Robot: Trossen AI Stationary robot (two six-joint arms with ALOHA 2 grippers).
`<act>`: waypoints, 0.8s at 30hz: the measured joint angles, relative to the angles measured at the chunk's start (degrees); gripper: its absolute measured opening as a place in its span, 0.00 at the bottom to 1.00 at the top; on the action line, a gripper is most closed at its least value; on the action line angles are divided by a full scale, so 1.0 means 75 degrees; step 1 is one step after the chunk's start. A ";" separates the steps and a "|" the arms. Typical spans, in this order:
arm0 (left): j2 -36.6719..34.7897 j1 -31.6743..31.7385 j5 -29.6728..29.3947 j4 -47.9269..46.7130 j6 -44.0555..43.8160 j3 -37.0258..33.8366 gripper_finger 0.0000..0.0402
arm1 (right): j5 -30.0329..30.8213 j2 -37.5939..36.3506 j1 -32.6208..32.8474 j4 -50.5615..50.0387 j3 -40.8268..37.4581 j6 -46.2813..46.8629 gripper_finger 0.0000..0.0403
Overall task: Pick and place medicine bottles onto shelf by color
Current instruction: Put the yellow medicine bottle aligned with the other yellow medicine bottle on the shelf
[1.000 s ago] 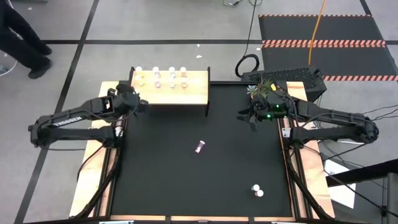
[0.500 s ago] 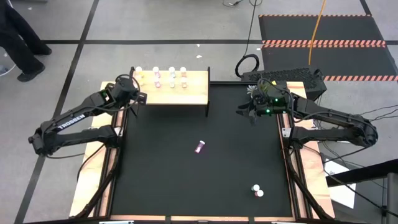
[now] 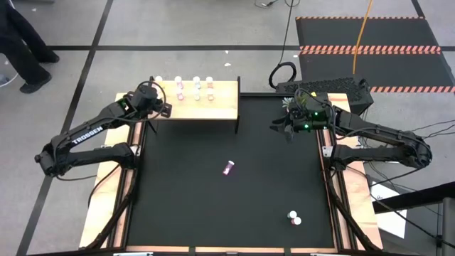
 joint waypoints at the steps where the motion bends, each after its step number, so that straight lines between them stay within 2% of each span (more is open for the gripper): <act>1: -0.0006 0.0006 0.0073 -0.0006 0.0023 0.0003 0.30 | -0.0002 -0.0002 0.0000 0.0000 0.0000 0.0003 0.39; 6: -0.0104 0.0006 0.0308 -0.0063 -0.0033 0.0006 0.30 | -0.0189 -0.0003 -0.0009 -0.0003 0.0000 0.0003 0.39; 17: -0.0406 -0.0003 0.0282 -0.0487 -0.0274 -0.0003 0.30 | -0.0188 -0.0003 -0.0012 -0.0009 0.0000 0.0000 0.39; 20: -0.0469 -0.0001 0.0245 -0.0584 -0.0273 -0.0006 0.34 | -0.0187 -0.0003 -0.0012 -0.0009 0.0000 -0.0009 0.39; 24: -0.0548 -0.0003 0.0245 -0.0629 -0.0262 -0.0023 0.44 | -0.0187 -0.0003 -0.0012 -0.0008 0.0000 -0.0017 0.39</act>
